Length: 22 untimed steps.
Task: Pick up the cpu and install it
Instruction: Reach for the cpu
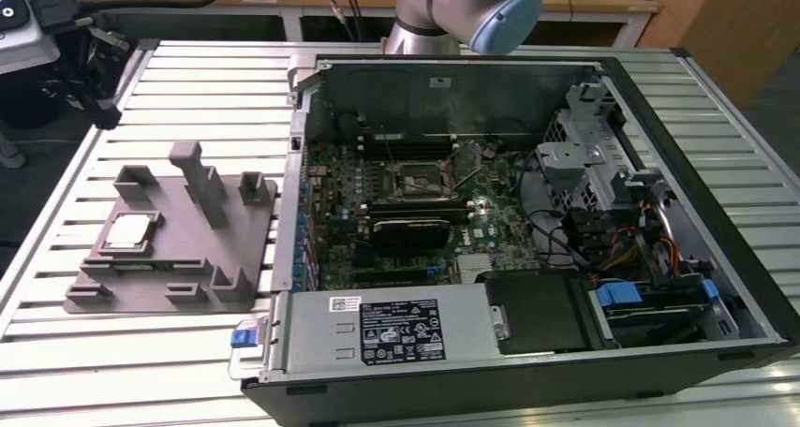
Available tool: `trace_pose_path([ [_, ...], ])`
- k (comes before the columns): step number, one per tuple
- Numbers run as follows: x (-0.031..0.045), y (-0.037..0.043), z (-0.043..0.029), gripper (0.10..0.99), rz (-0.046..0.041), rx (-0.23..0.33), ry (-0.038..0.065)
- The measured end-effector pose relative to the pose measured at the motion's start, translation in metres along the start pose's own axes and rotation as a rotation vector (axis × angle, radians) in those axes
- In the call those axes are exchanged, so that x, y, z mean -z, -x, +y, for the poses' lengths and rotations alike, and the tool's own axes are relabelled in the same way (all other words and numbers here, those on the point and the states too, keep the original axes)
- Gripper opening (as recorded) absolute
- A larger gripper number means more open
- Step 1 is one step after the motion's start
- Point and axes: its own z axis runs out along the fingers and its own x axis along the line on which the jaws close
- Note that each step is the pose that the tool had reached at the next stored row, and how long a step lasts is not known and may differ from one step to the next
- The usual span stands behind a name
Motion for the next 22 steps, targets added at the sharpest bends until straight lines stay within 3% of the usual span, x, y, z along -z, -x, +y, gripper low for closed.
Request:
trace_pose_path([
  [22,-0.0395,-0.0128,-0.0049,0.106,0.0011,-0.001,0.000],
])
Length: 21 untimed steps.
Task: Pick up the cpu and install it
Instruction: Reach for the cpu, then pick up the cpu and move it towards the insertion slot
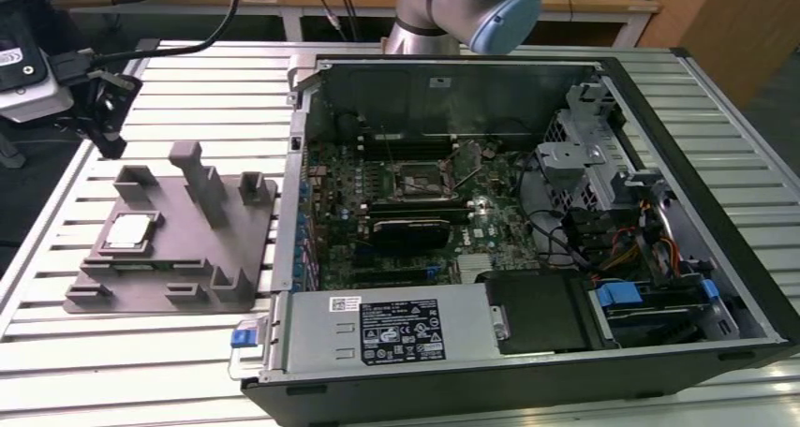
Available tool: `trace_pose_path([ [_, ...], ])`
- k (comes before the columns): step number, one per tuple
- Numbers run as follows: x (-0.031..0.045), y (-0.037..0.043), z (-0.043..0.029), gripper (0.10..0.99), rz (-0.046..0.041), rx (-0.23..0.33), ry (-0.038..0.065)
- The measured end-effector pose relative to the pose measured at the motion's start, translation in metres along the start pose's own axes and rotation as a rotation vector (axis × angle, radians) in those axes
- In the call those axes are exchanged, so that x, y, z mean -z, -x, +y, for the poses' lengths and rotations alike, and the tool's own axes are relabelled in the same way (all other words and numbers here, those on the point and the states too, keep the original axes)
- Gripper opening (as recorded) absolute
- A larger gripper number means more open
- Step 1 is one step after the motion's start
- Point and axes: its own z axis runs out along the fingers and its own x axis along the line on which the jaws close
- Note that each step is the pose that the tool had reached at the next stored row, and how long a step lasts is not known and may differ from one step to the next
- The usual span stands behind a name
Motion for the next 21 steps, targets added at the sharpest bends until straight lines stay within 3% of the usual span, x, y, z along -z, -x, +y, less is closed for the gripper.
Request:
trace_pose_path([
  [12,-0.0175,-0.0072,-0.0047,0.106,0.0004,0.000,0.000],
  [21,-0.0193,-0.0087,-0.0050,0.106,0.0004,0.000,0.000],
])
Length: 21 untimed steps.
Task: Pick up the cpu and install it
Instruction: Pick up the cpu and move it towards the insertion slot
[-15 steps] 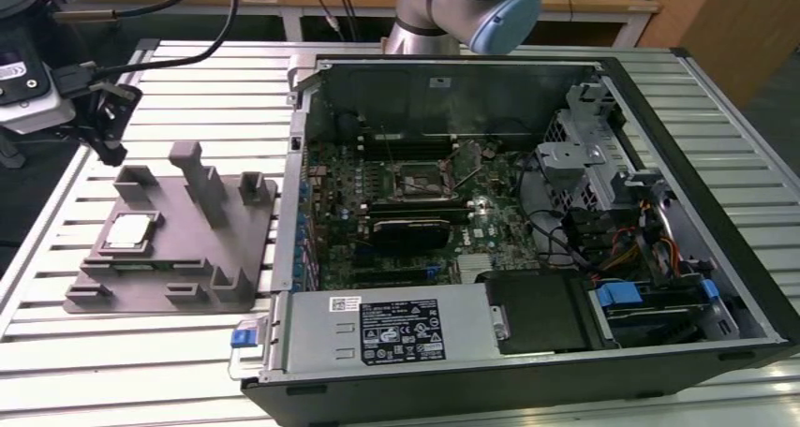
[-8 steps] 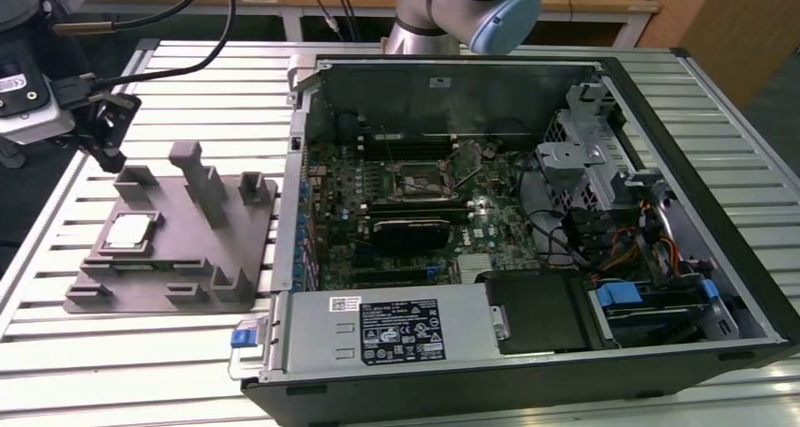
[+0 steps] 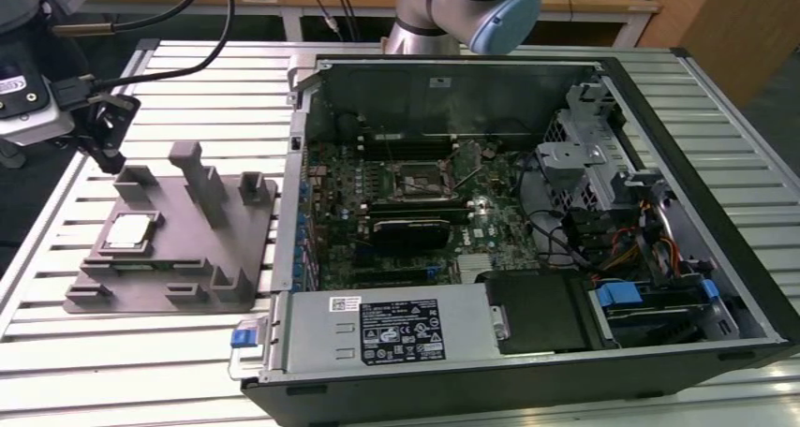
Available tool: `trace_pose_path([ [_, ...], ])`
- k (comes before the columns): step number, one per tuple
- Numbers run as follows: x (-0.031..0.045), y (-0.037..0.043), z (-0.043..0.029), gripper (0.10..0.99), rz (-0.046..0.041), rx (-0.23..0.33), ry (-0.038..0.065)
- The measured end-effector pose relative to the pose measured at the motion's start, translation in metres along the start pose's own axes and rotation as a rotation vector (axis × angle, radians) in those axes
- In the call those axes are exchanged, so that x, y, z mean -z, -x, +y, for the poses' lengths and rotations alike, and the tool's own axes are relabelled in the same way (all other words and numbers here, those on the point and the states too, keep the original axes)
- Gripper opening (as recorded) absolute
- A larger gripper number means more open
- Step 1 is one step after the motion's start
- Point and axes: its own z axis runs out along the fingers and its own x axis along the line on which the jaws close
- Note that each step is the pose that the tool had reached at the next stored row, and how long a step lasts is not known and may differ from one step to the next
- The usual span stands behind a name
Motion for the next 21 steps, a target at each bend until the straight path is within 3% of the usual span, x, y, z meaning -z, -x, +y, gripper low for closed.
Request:
trace_pose_path([
  [21,-0.0154,-0.0073,-0.0022,0.106,0.0000,0.000,0.000],
])
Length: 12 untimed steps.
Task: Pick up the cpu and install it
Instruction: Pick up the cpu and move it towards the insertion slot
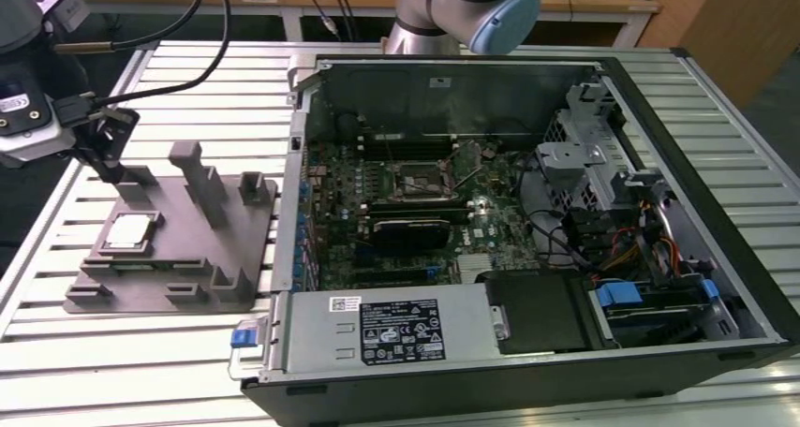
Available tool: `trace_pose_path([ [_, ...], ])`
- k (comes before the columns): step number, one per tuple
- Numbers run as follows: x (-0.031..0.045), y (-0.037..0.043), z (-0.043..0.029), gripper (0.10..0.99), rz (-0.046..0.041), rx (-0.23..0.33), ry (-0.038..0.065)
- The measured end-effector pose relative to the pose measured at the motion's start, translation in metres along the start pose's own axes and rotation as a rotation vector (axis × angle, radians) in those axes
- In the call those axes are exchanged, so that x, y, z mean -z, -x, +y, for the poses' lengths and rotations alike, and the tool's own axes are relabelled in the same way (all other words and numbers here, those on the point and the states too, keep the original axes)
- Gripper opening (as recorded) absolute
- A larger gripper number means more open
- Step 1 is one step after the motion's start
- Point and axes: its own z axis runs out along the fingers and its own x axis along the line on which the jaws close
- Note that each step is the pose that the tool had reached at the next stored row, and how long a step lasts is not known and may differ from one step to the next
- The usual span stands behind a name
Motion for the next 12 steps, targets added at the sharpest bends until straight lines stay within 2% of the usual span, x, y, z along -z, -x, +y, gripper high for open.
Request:
trace_pose_path([
  [12,-0.0084,-0.0018,-0.0005,0.106,0.0001,0.000,0.000],
])
